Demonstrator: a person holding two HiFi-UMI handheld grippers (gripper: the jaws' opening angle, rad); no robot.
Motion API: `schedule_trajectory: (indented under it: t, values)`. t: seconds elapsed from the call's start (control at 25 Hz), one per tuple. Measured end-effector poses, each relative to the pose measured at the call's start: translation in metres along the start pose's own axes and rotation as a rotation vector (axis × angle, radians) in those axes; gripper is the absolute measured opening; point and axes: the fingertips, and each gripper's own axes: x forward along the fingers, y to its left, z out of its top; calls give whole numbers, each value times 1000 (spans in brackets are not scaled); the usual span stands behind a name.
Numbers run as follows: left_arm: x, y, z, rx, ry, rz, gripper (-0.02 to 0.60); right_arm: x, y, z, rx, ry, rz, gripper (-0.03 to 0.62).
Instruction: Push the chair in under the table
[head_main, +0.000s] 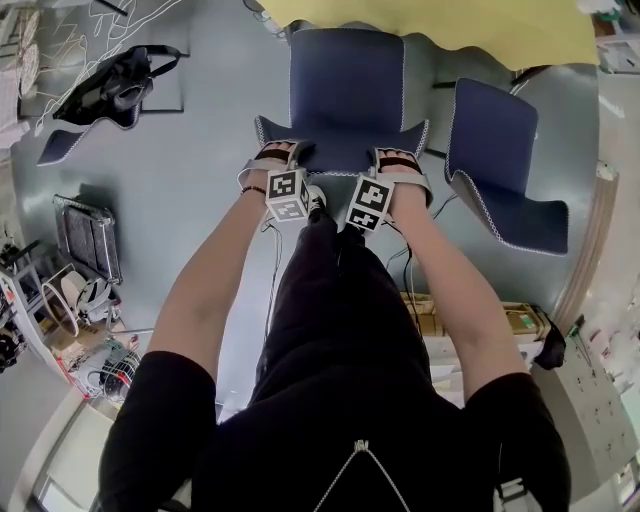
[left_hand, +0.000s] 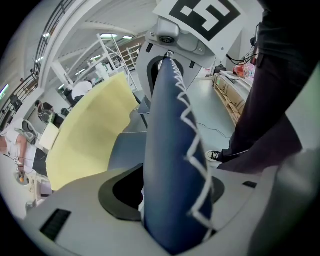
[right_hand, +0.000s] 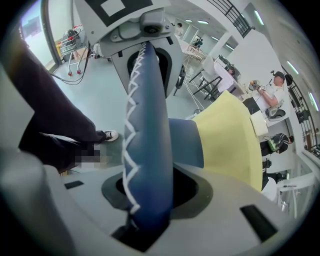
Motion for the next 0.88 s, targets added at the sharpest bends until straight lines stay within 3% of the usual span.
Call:
schedule_trajectory:
  t: [0.88]
  values:
    - [19,81,-6,2,-29,-5,241,29,-79,5,3,-2,1,140]
